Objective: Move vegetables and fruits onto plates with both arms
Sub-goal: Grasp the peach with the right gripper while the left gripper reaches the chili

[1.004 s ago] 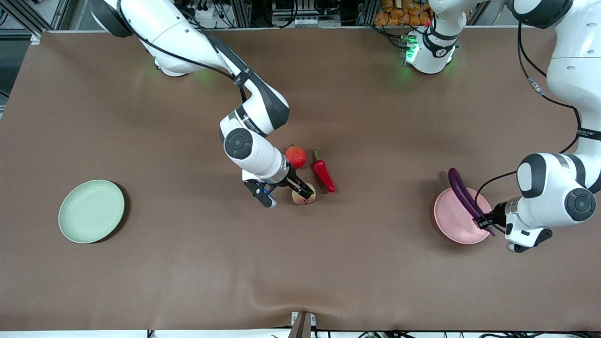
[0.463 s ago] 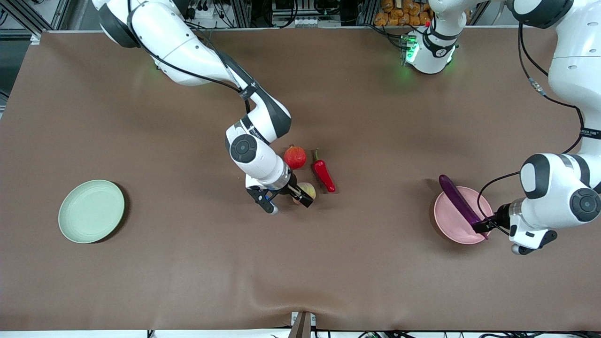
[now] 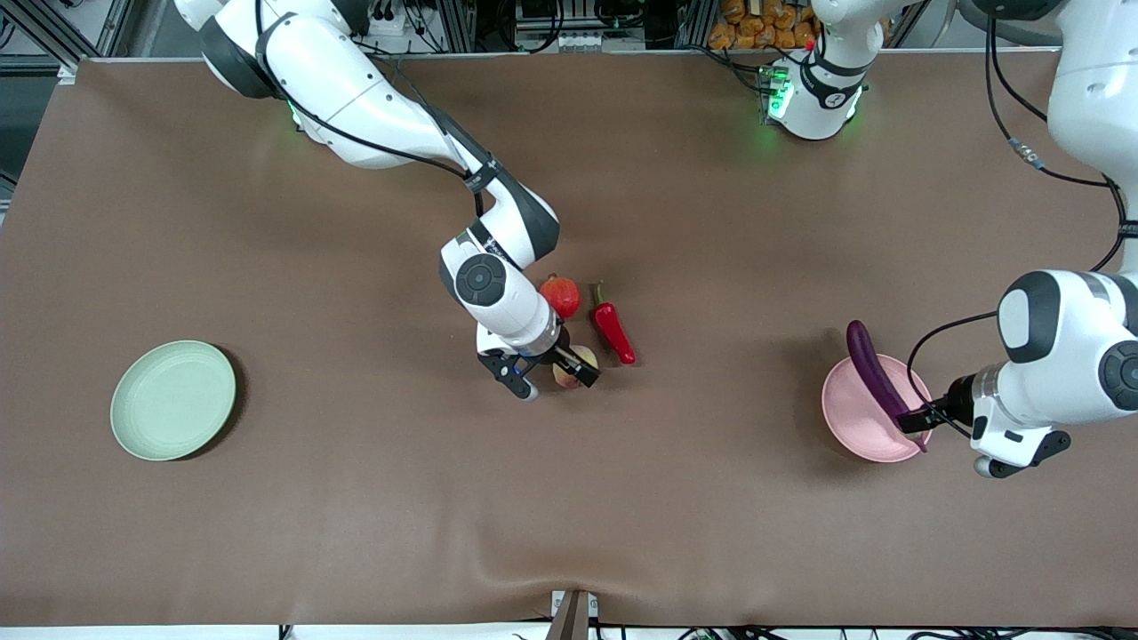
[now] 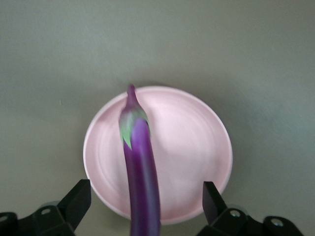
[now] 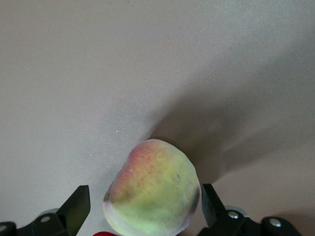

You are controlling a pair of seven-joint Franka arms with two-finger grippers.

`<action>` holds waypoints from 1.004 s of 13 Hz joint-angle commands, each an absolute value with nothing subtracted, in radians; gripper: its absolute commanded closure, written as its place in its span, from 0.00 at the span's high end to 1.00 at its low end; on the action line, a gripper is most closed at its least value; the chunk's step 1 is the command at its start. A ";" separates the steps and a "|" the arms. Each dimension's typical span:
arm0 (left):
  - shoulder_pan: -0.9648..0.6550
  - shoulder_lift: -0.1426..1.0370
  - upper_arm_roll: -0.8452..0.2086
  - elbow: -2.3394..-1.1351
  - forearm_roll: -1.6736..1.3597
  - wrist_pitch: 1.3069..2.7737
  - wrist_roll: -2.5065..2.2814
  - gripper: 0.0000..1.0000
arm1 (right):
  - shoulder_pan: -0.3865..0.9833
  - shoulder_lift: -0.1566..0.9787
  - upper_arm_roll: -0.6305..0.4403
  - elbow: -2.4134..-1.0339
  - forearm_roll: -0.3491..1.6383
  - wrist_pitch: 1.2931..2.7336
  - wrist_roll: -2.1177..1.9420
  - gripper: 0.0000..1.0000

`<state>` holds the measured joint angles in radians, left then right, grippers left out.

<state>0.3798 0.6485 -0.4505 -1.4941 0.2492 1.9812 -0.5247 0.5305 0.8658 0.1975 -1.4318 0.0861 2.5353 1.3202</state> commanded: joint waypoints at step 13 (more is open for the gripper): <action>0.040 0.643 -0.634 -1.651 0.236 2.103 -1.389 1.00 | 0.231 0.686 0.203 -1.178 0.032 1.756 0.966 0.00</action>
